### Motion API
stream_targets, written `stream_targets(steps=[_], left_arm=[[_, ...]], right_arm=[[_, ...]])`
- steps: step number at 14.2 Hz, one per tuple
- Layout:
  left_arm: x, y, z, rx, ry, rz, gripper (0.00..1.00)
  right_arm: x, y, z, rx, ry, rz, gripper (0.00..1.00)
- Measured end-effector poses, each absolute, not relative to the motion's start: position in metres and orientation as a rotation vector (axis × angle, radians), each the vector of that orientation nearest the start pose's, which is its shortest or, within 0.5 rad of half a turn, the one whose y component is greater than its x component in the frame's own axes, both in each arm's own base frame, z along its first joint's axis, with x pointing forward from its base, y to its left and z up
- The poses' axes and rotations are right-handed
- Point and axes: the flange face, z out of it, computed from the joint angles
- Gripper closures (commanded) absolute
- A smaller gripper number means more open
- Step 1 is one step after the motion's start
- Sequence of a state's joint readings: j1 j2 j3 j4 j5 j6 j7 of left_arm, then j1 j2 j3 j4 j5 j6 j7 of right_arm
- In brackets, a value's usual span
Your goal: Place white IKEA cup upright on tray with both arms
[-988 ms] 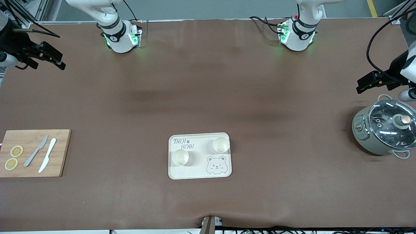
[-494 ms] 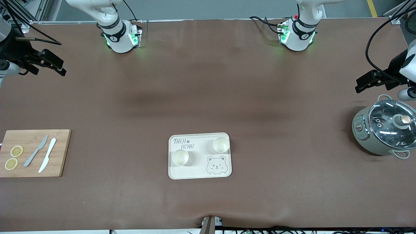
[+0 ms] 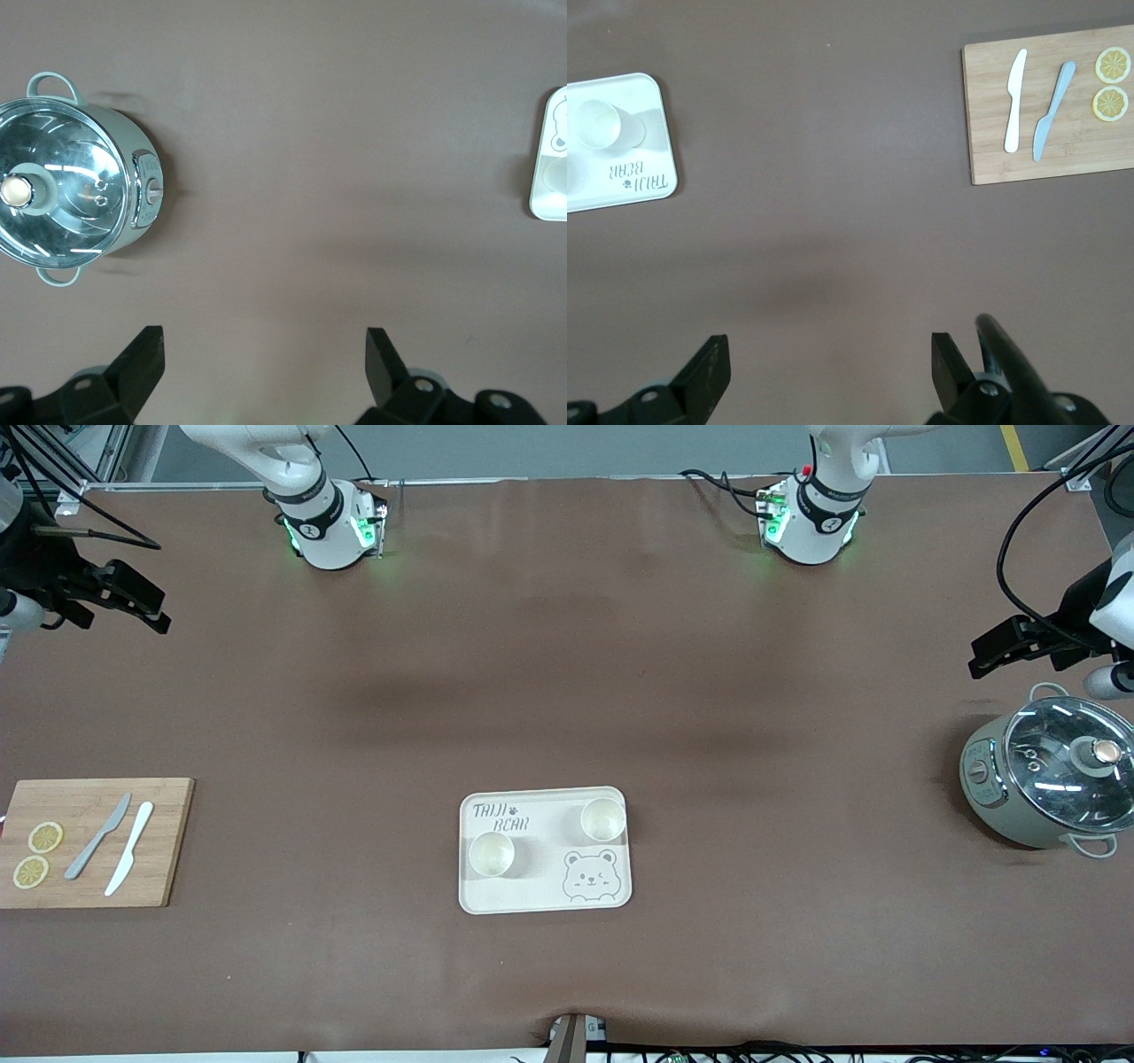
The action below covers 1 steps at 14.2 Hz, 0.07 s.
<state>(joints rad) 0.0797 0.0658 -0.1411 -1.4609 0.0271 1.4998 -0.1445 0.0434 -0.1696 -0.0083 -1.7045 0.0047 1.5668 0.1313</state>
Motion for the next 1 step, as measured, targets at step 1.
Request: stream_targets(steps=[1], left_arm=[[0.5673, -0.0288, 0.6335, -3.118, -0.132, 0.037, 0.00]], right_arm=[[0.4998, 0.0162, 0.6539, -3.128, 0.155, -0.060, 0.00]])
